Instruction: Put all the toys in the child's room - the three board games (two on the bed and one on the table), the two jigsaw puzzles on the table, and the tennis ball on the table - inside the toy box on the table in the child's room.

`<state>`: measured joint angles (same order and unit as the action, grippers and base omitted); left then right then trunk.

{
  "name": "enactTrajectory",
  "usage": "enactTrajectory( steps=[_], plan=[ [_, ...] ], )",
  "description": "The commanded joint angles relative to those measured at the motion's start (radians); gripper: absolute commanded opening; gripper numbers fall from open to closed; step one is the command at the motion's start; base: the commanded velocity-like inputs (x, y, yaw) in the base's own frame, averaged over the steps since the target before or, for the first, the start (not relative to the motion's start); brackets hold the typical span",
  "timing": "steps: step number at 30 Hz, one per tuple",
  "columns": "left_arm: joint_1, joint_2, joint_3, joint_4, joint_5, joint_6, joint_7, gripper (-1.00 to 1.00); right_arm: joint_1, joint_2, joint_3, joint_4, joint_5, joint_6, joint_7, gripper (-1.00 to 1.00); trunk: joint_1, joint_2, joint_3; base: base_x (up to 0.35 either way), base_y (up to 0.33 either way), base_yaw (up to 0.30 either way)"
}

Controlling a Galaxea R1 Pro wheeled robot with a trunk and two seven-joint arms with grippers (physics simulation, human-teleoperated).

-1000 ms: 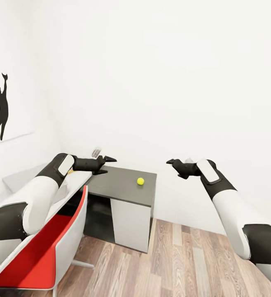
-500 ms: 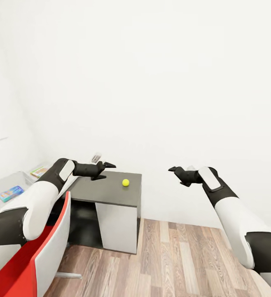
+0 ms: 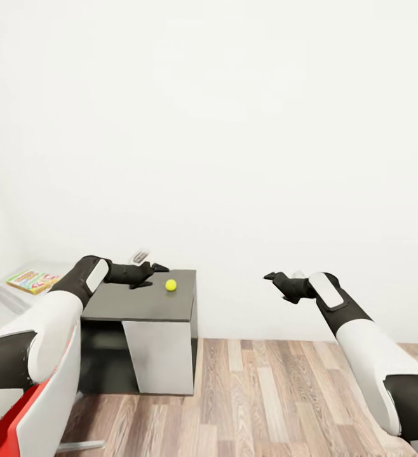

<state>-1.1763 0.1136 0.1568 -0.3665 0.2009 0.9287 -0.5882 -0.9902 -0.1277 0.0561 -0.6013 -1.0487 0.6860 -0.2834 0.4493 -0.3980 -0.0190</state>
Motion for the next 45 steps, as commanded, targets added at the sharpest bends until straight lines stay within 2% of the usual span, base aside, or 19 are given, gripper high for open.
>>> enactTrajectory(
  steps=[1, 9, 22, 25, 27, 29, 31, 33, 35, 39, 45],
  plan=[
    [0.001, 0.001, 0.006, 0.0, -0.003, 0.002, -0.003, 1.0, -0.001, -0.001, 0.006, -0.001, -0.01, 0.0, -0.009, 1.0, 0.001, -0.002, -0.001, 0.0, 0.0, -0.262],
    [0.017, 0.018, 0.006, 0.002, -0.003, -0.012, -0.005, 1.0, 0.001, 0.003, 0.009, 0.0, -0.007, 0.0, -0.01, 1.0, 0.001, -0.002, 0.004, 0.0, 0.0, -0.208],
    [0.02, 0.02, 0.006, 0.001, -0.002, -0.014, -0.004, 1.0, 0.001, 0.001, 0.009, 0.001, -0.01, -0.009, -0.012, 1.0, 0.001, -0.002, 0.005, 0.0, 0.0, -0.017],
    [0.02, 0.02, 0.006, 0.001, -0.002, -0.015, -0.004, 1.0, 0.003, 0.0, 0.01, 0.001, -0.009, -0.031, -0.011, 1.0, 0.001, -0.002, 0.005, 0.0, 0.0, 0.0],
    [0.021, 0.02, 0.005, 0.002, -0.004, -0.016, -0.002, 1.0, 0.017, 0.004, 0.012, 0.002, -0.005, -0.071, -0.02, 1.0, 0.001, -0.002, 0.005, 0.0, 0.0, 0.0],
    [0.025, 0.02, 0.006, 0.003, -0.004, -0.016, -0.001, 1.0, 0.022, 0.005, 0.027, 0.006, 0.03, -0.076, -0.036, 1.0, 0.001, -0.002, 0.005, 0.0, 0.0, 0.0],
    [0.033, 0.02, 0.006, 0.002, -0.004, -0.017, 0.0, 1.0, 0.023, 0.005, 0.05, 0.021, 0.081, -0.076, -0.048, 1.0, 0.001, -0.002, 0.005, 0.0, 0.0, 0.0],
    [0.04, 0.02, 0.006, 0.002, -0.004, -0.017, 0.001, 1.0, 0.025, 0.009, 0.073, 0.049, 0.155, -0.081, -0.056, 1.0, 0.001, -0.002, 0.005, 0.0, 0.0, 0.0],
    [0.044, 0.02, 0.006, 0.002, -0.004, -0.022, 0.001, 1.0, 0.025, 0.01, 0.081, 0.077, 0.192, -0.085, -0.057, 1.0, 0.001, -0.002, 0.005, 0.0, 0.0, 0.0],
    [0.055, 0.02, 0.005, 0.003, -0.005, -0.065, 0.003, 1.0, 0.041, 0.011, 0.087, 0.146, 0.226, -0.088, -0.056, 1.0, 0.001, -0.002, 0.005, 0.0, 0.0, 0.0],
    [0.074, 0.019, -0.005, 0.004, -0.012, -0.09, 0.006, 1.0, 0.083, 0.011, 0.09, 0.178, 0.238, -0.119, -0.056, 1.0, 0.001, -0.002, 0.005, 0.0, 0.0, 0.0]
  ],
)
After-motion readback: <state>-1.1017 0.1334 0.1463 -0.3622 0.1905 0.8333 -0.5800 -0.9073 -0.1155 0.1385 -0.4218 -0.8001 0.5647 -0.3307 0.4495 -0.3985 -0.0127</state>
